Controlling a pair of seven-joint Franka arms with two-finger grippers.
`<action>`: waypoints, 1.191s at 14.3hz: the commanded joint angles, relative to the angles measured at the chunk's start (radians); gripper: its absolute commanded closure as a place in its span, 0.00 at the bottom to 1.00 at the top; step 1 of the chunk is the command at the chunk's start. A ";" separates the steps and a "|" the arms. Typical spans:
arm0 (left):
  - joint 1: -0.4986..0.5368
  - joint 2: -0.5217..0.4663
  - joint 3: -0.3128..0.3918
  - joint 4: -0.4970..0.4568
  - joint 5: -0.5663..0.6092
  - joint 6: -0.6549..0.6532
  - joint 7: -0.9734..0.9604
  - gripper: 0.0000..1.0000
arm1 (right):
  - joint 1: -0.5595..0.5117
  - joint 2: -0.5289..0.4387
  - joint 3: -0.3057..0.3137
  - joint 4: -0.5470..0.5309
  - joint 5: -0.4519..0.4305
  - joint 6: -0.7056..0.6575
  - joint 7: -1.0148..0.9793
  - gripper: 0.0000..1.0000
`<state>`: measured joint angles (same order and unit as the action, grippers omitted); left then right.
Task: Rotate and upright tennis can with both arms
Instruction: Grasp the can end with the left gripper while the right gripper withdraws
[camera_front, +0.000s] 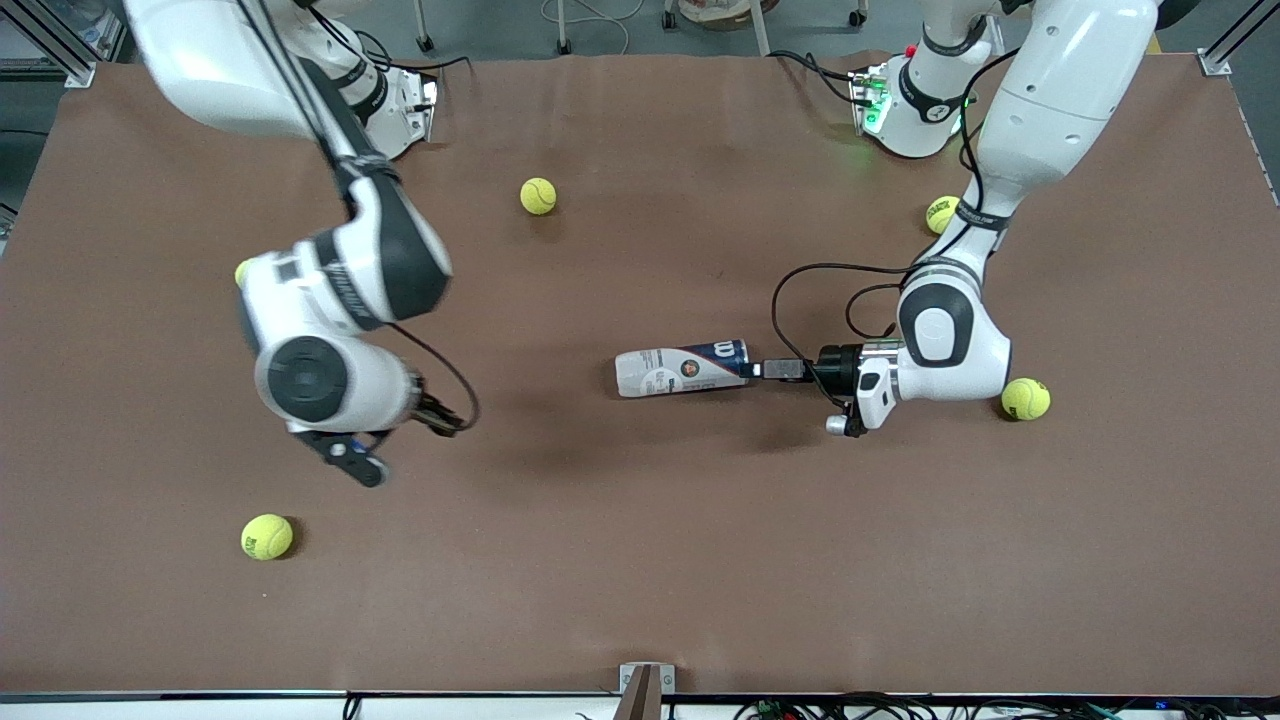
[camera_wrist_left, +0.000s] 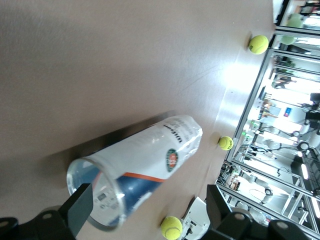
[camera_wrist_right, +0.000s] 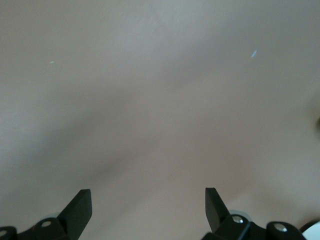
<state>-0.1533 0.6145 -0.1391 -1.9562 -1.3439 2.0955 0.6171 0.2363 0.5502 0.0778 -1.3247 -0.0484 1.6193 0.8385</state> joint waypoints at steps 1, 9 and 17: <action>-0.011 -0.013 -0.005 -0.038 -0.075 0.020 0.075 0.00 | -0.122 -0.133 0.020 -0.148 -0.005 0.034 -0.277 0.00; -0.037 0.008 -0.005 -0.036 -0.172 0.023 0.093 0.65 | -0.366 -0.231 0.022 -0.172 -0.053 0.025 -0.849 0.00; -0.019 -0.047 -0.001 0.042 -0.152 0.020 0.021 1.00 | -0.434 -0.265 0.020 -0.036 -0.062 -0.080 -0.944 0.00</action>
<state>-0.1799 0.6076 -0.1400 -1.9292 -1.4938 2.1030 0.6765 -0.1983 0.2957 0.0831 -1.3996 -0.0893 1.5853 -0.0995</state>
